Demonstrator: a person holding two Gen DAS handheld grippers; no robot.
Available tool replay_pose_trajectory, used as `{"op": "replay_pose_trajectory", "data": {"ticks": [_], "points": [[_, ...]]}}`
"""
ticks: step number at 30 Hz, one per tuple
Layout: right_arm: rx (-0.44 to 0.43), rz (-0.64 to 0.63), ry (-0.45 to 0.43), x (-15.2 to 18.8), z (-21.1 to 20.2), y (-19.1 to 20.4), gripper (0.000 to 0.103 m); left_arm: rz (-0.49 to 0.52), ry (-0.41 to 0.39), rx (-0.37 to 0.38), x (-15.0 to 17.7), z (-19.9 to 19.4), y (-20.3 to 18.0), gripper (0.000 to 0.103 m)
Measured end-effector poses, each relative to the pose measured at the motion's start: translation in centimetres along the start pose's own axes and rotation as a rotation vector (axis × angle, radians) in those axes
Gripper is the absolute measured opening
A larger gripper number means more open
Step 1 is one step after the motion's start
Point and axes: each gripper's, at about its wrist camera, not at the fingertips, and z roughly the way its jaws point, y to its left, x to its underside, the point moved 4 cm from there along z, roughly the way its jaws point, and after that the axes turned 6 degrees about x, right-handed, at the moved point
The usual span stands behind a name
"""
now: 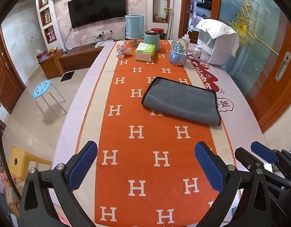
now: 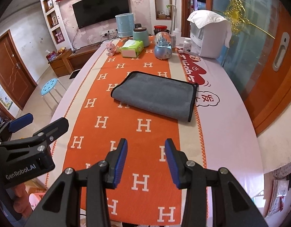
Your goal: Fold towel
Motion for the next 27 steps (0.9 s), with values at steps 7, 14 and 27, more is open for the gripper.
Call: {"op": "replay_pose_trajectory", "data": {"ticks": [7,14,27], "points": [[0.027,0.015,-0.017,0.6,-0.9,-0.6,0.041,-0.013,0.014,-0.011,0.9,-0.4,-0.3,0.102],[0.040,0.002,-0.027,1.1,-1.5,-0.3,0.041,-0.022,0.006,-0.025,1.4,-1.1,-0.3,0.102],[0.047,0.002,-0.037,1.6,-2.3,0.2,0.041,-0.005,-0.004,-0.030,1.8,-1.6,-0.5,0.102]]}}
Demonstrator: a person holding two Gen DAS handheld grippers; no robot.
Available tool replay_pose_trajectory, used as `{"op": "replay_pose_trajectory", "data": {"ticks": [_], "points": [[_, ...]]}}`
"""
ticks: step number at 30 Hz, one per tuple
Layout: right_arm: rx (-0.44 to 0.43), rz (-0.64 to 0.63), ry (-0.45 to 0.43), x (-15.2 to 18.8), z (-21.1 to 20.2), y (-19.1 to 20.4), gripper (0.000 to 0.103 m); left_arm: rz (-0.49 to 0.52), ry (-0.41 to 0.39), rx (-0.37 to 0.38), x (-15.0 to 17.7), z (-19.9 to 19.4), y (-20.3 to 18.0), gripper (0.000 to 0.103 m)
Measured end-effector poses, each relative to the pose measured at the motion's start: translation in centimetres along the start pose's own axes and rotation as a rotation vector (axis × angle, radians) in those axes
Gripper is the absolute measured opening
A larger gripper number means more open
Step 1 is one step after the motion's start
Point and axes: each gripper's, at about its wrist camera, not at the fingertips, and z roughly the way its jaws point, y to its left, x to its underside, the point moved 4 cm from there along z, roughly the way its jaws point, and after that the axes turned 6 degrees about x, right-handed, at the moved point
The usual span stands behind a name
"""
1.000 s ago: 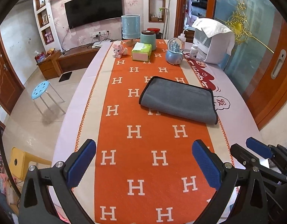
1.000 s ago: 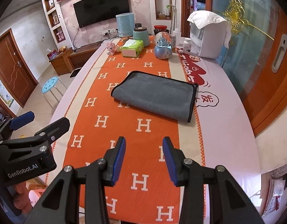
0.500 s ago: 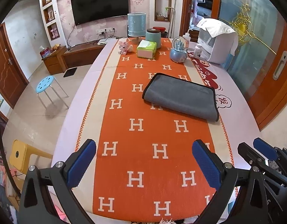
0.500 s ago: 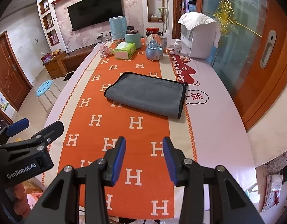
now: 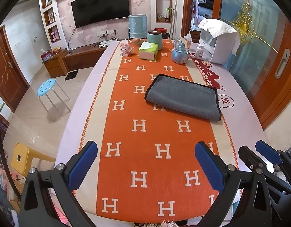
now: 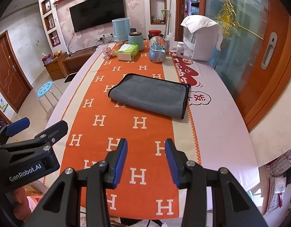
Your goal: Fold towel
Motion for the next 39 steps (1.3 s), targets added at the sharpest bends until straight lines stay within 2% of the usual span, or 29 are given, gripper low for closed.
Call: {"op": "replay_pose_trajectory", "data": {"ticks": [39], "points": [[-0.006,-0.013,-0.002,0.47,-0.30,0.78,0.041,-0.018,-0.006,-0.006,0.58,-0.26,0.07,0.102]]}}
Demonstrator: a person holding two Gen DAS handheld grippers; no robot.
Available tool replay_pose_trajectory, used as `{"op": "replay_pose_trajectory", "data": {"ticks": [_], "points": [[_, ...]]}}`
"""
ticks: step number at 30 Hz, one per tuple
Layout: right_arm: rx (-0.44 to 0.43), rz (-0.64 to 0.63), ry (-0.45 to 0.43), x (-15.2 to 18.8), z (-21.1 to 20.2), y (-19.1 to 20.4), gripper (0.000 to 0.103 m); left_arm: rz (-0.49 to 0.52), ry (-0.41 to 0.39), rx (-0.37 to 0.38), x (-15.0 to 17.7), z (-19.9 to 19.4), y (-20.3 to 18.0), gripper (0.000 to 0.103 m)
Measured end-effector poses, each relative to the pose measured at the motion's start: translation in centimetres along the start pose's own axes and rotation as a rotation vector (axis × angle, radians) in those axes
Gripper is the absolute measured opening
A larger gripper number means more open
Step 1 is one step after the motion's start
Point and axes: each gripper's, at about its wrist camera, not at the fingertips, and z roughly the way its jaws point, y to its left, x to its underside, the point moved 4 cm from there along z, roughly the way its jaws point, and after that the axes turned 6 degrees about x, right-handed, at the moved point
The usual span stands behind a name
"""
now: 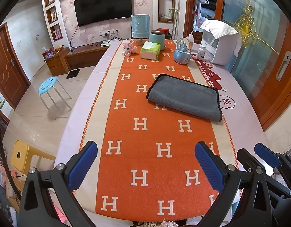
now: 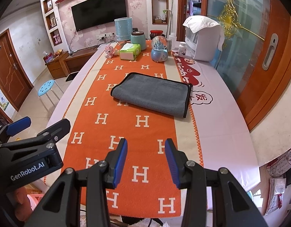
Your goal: Fold towel
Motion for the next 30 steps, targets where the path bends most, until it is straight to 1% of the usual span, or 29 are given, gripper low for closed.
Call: {"op": "replay_pose_trajectory", "data": {"ticks": [30], "points": [[-0.003,-0.002,0.005,0.26,0.28,0.56,0.041,-0.009,0.001,-0.003,0.36,0.07,0.23,0.102]]}}
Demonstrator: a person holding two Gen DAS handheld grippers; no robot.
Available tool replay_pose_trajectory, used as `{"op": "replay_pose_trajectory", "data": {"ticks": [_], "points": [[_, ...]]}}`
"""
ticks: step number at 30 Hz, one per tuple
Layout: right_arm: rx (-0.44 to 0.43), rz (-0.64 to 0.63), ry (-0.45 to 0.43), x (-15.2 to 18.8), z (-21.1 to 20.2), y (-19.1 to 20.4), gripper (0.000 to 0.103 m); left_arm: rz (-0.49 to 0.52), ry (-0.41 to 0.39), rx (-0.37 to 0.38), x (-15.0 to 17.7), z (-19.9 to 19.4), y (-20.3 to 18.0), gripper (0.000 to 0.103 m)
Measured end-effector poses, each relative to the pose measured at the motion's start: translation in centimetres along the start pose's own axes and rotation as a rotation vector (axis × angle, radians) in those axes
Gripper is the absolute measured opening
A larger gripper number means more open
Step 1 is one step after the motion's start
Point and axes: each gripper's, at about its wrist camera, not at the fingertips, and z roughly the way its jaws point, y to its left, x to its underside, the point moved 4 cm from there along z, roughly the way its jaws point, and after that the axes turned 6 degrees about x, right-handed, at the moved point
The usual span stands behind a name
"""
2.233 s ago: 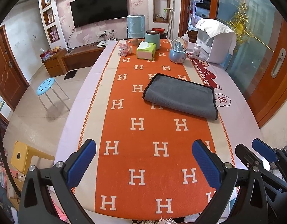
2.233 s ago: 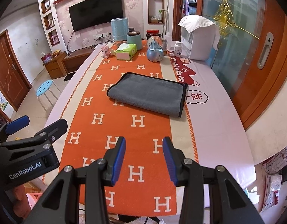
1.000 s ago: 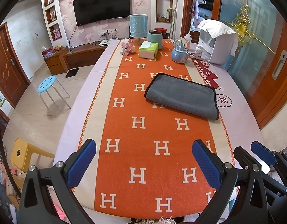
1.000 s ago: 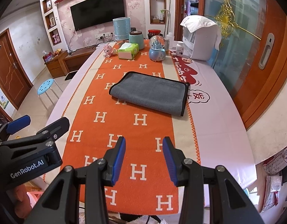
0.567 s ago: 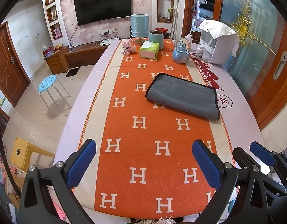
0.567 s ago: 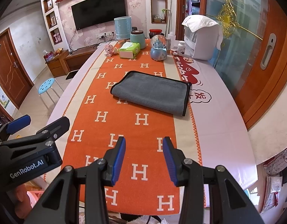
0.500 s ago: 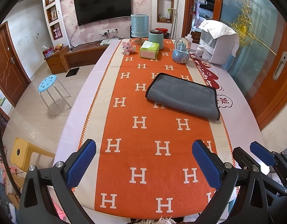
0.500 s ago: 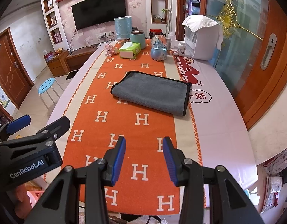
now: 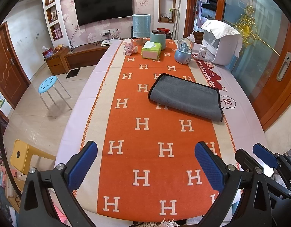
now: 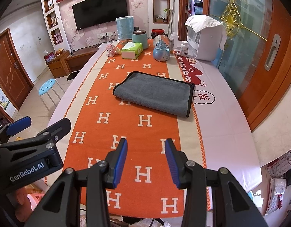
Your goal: Fold towel
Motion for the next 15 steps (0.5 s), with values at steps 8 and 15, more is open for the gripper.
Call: {"op": "replay_pose_trajectory", "data": {"ticks": [8,15], "points": [[0.000,0.000,0.000,0.03,0.02,0.01,0.041,0.001,0.006,0.002,0.21,0.08,0.24,0.102],[0.001,0.002,0.003,0.21,0.04,0.16,0.041,0.002,0.011,0.005,0.40,0.21,0.42,0.102]]}}
